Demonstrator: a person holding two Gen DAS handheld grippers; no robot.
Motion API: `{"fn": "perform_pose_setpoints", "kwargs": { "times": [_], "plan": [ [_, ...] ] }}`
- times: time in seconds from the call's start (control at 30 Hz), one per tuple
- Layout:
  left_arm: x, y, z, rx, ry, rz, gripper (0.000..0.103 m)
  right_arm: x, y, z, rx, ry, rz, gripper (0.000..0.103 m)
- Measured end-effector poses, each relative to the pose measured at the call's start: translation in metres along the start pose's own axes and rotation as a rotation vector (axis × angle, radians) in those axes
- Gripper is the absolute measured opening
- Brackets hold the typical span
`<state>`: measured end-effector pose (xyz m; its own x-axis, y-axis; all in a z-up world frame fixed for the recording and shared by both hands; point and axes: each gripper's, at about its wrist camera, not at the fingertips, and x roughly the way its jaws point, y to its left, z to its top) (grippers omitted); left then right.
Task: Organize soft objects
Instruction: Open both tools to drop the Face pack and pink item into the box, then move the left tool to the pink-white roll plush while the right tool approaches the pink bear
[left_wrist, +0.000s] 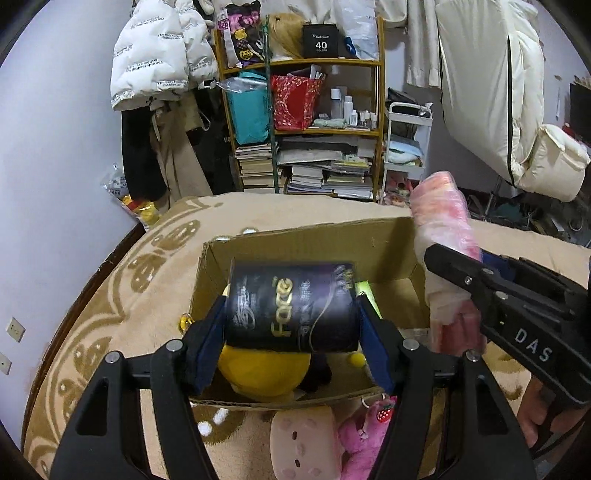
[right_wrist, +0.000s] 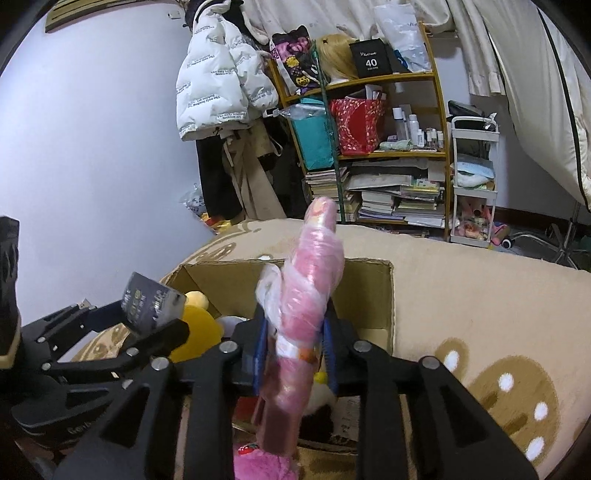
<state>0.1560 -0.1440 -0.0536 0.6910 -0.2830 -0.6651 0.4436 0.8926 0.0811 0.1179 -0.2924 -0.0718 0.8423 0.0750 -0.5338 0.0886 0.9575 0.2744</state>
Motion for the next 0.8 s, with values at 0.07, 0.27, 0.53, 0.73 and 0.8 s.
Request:
{"fn": "perform_pose_setpoints", "kwargs": {
  "times": [0.07,0.27,0.53,0.73,0.8],
  "plan": [
    [0.0,-0.002,-0.001,0.001,-0.006,0.01,0.08,0.0,0.0,0.0,0.001,0.0,0.003,0.031],
    [-0.003,-0.003,-0.002,0.013,0.008,0.036,0.083,-0.004,0.001,0.0,0.002,-0.003,-0.003,0.039],
    [-0.027,0.005,-0.006,0.011,0.0,0.088,0.096,-0.028,0.005,0.002,0.021,-0.03,0.009,0.08],
    [-0.05,0.023,-0.014,-0.033,0.034,0.113,0.098,-0.056,0.016,-0.002,0.033,-0.079,0.008,0.103],
    [-0.056,0.028,-0.018,-0.051,0.044,0.117,0.098,-0.064,0.02,-0.003,0.027,-0.083,0.004,0.103]
  ]
}}
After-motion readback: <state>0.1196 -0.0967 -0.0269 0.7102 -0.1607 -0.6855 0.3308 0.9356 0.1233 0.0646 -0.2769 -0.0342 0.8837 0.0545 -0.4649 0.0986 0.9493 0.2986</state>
